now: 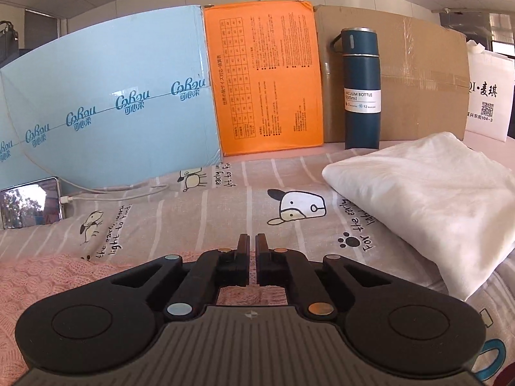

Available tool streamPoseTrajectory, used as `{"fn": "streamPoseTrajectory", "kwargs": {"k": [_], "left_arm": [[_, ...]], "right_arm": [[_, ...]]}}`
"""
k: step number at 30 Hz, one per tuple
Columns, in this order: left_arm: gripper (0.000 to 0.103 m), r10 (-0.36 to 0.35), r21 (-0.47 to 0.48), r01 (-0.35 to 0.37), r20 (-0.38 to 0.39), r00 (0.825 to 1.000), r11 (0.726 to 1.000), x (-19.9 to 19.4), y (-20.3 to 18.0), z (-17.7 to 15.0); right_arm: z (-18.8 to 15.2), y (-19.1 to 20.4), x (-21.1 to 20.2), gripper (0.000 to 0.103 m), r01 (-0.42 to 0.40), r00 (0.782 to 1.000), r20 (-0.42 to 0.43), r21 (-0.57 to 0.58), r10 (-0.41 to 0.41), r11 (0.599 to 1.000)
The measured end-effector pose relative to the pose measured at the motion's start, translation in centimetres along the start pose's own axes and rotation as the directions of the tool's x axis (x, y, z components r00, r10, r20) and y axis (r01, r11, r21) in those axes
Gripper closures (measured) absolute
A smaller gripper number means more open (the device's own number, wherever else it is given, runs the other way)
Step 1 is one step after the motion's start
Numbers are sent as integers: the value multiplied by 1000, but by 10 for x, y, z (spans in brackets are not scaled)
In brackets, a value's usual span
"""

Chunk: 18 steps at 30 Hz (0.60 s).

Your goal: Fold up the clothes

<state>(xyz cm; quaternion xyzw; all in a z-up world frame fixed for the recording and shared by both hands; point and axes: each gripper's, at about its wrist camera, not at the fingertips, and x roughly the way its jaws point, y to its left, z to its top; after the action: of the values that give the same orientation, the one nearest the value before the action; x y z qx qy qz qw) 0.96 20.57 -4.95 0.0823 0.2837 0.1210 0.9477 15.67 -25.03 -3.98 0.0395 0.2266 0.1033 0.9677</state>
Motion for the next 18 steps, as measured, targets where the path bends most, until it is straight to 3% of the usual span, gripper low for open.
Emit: {"fn": "streamPoseTrajectory", "kwargs": {"k": [1,2,4,6,8,11,12,15,18], "left_arm": [[35,24,5,-24,11,1000,1000,-3,1,0],[31,30,-4,-30,35,999,1000,-8,3,1],[26,45,-20,-43,82,996,999,-19,9,5],[22,74,-29,-71,103,992,997,-26,13,6],[17,94,-9,-93,81,992,996,-23,18,2],[17,125,26,-126,30,992,992,-12,18,-9],[17,137,41,-137,15,991,990,-8,18,-12],[16,149,76,-151,19,989,986,-6,12,-13],[15,136,55,-137,24,990,989,-8,16,-15]], "right_arm": [[1,3,-4,60,-18,1000,11,-1,18,1000],[2,8,-8,47,-48,999,22,2,48,999],[7,23,-17,46,-157,987,27,0,157,988],[10,45,-19,44,-281,960,-9,1,281,960],[11,68,-15,44,-404,912,-68,22,404,915],[6,108,-2,44,-558,805,-183,89,564,825],[4,124,2,45,-592,768,-224,108,600,799],[-5,164,12,49,-660,684,-308,126,661,741],[-18,199,21,61,-683,644,-387,97,659,724]]}}
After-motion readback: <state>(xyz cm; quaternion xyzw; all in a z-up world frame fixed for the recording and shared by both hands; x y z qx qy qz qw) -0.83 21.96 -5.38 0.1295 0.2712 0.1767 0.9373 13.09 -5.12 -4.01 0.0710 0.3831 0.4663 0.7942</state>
